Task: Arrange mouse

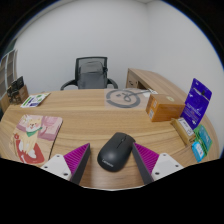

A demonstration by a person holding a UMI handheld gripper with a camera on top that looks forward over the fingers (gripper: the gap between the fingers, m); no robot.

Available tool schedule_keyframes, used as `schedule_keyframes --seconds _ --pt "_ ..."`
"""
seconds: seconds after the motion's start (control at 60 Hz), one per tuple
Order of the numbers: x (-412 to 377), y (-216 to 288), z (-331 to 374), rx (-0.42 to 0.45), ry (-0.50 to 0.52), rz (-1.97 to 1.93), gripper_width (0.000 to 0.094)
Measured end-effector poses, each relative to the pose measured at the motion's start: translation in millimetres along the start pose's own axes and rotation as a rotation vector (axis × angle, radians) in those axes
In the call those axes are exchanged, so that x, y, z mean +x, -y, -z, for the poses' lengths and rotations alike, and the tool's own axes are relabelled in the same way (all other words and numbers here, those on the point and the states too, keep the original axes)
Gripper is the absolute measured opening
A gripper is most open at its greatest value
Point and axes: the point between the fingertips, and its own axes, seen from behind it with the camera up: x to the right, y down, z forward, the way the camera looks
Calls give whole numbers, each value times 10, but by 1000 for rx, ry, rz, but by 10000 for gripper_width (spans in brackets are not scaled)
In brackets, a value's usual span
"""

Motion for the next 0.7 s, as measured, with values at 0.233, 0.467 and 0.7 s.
schedule_keyframes --seconds 0.233,0.467,0.7 --pt "-108 131 -184 3 32 19 873" --pt "-243 211 -286 -2 70 27 861" --pt "-295 236 -320 2 86 21 745"
